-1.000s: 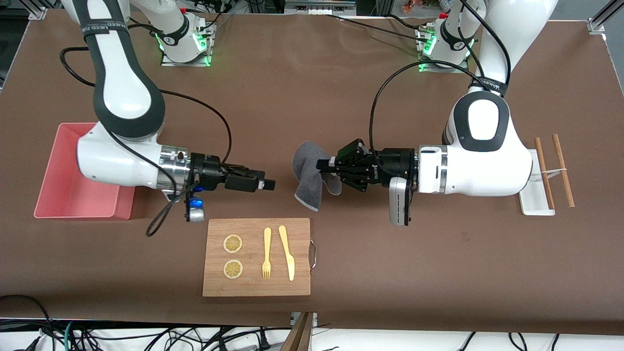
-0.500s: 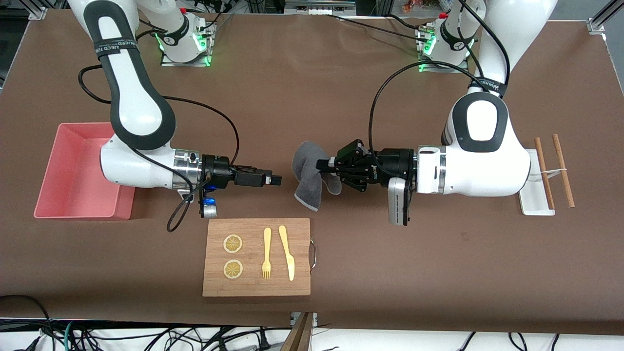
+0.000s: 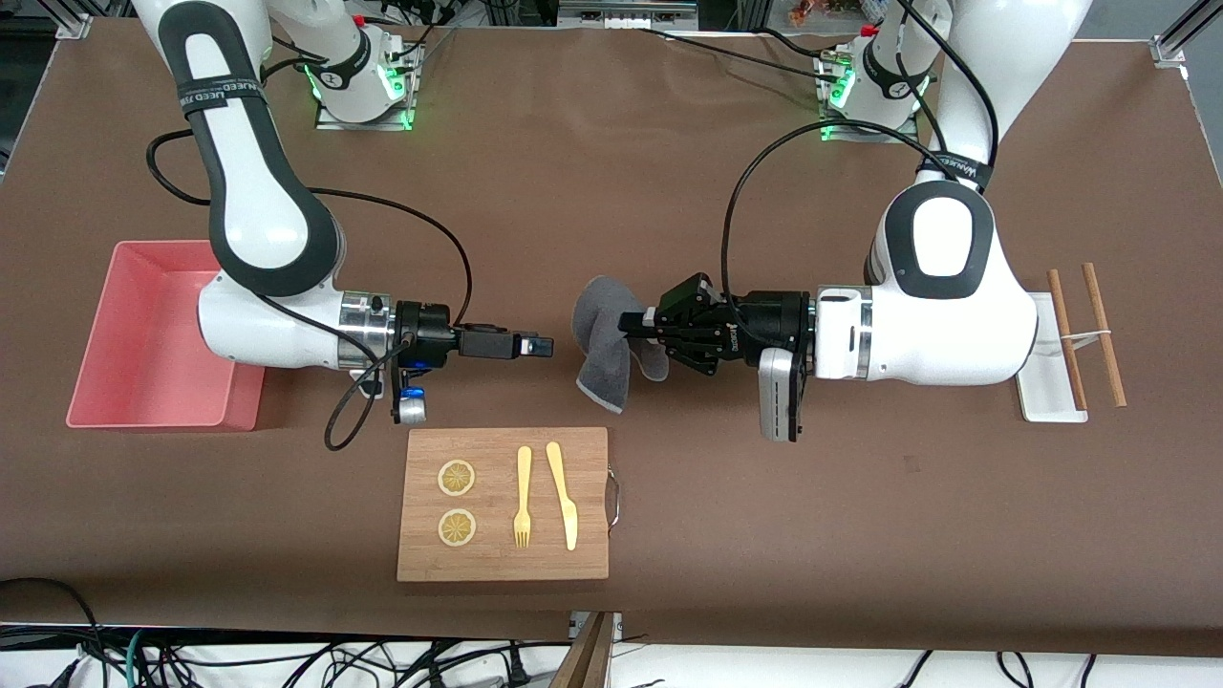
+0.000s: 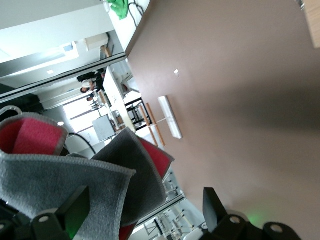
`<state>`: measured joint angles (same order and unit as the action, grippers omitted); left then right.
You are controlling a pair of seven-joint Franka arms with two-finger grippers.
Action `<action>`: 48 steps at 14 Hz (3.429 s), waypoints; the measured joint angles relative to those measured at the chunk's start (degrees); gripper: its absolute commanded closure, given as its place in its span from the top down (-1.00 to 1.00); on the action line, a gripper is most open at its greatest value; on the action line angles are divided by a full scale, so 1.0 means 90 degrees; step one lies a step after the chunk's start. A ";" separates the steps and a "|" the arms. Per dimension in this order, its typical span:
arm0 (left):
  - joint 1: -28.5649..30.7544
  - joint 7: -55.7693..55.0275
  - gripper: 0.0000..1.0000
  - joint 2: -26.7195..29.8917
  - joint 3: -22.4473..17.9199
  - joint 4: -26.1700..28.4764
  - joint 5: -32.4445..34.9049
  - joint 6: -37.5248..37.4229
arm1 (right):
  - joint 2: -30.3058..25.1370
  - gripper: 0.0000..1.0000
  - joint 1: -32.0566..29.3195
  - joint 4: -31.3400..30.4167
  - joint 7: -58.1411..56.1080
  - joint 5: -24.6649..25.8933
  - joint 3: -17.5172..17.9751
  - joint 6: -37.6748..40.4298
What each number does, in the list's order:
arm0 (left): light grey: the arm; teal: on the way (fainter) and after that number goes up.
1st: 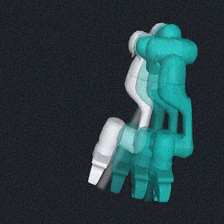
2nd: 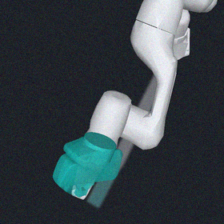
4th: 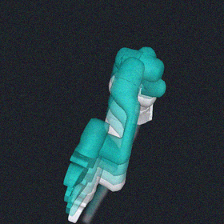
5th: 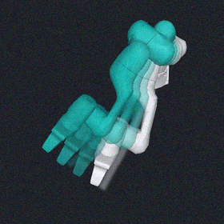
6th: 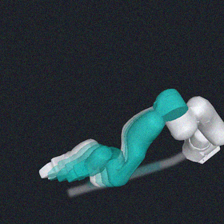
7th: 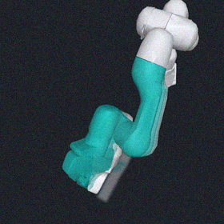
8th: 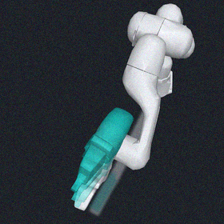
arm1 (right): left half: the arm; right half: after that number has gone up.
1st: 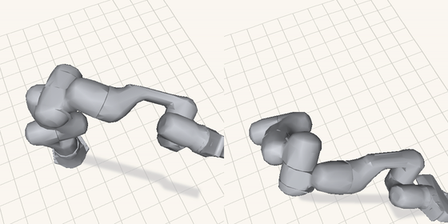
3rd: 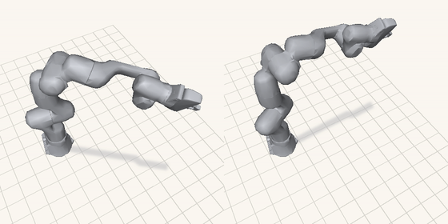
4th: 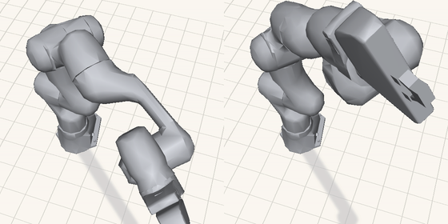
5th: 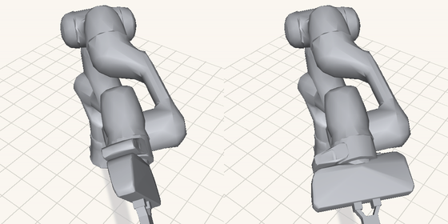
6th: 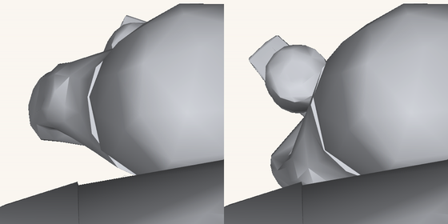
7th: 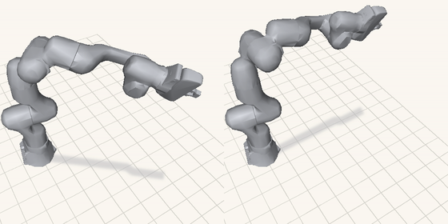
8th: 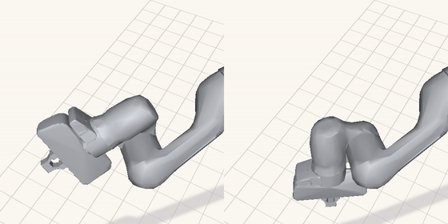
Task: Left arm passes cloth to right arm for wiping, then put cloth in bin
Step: 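Close the right gripper on the cloth beside the left gripper, then pull the cloth away with the right gripper while the left gripper releases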
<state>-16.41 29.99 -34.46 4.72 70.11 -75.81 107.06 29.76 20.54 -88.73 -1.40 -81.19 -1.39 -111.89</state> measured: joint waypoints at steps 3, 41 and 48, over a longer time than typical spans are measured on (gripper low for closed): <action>0.0000 0.0000 -1.00 0.0000 0.0000 0.0001 0.0000 0.0000 | 0.0001 1.00 -0.0005 -0.0139 -0.0276 -0.0501 0.0125 0.0020; 0.0059 0.2231 -1.00 0.0012 -0.0009 0.1365 -0.3170 -0.0235 | 0.0043 0.96 -0.0173 -0.0288 -0.0905 -0.2640 0.0517 -0.0007; 0.0142 0.2262 -1.00 0.0014 -0.0001 0.1385 -0.3187 -0.0360 | -0.0046 -0.21 -0.0173 -0.0295 -0.0898 -0.2708 0.0530 -0.0010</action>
<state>-15.14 50.34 -34.33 4.71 82.58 -104.49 103.82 29.35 18.97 -91.38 -9.49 -105.56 3.38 -111.98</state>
